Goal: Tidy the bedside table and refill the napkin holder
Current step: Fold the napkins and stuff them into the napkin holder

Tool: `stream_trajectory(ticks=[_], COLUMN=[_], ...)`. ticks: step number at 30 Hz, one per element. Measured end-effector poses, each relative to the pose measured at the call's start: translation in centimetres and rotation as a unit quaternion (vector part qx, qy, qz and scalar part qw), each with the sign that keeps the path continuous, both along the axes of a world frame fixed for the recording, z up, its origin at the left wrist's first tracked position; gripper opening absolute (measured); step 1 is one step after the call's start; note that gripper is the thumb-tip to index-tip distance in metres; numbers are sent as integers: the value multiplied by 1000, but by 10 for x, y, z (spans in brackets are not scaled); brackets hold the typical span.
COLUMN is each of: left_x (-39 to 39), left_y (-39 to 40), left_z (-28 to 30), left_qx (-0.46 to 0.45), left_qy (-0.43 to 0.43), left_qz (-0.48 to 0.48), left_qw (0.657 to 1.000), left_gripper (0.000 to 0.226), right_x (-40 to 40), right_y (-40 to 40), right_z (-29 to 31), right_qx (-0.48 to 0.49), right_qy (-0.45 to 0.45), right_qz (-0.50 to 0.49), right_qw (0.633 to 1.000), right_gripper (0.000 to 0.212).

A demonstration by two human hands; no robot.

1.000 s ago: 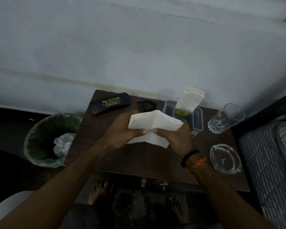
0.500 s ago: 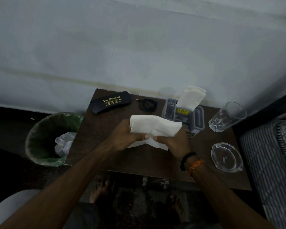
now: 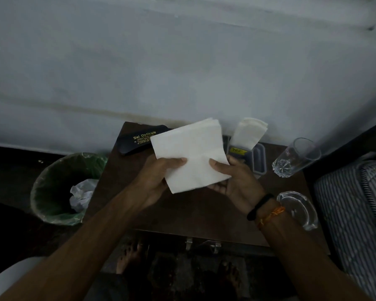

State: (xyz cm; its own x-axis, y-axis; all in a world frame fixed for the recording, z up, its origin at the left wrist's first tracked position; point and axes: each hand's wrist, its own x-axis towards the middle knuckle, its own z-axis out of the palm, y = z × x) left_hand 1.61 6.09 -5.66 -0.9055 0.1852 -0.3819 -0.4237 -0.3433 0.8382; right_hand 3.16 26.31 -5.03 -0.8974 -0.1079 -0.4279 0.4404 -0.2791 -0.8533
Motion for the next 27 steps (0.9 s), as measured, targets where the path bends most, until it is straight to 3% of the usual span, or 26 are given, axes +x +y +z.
stream_trajectory(ticks=[6, 13, 19, 23, 27], left_x=[9, 15, -9, -9, -3], left_y=[11, 16, -13, -13, -4], left_z=[-5, 2, 23, 23, 23], left_qx=[80, 86, -24, -75, -83], left_qy=[-69, -85, -42, -20, -3], left_qz=[77, 49, -25, -96, -91], left_qw=[991, 991, 999, 992, 992], left_gripper=[40, 42, 52, 34, 29], right_x=[19, 20, 4, 4, 5], right_y=[-23, -32, -3, -1, 0], right_z=[2, 1, 11, 13, 17], right_qx=[-112, -40, 38, 43, 17], right_qy=[-46, 31, 36, 31, 40], right_qz=[-89, -144, -67, -42, 0], right_qw=[989, 988, 996, 998, 999], right_gripper=[43, 46, 42, 40, 49])
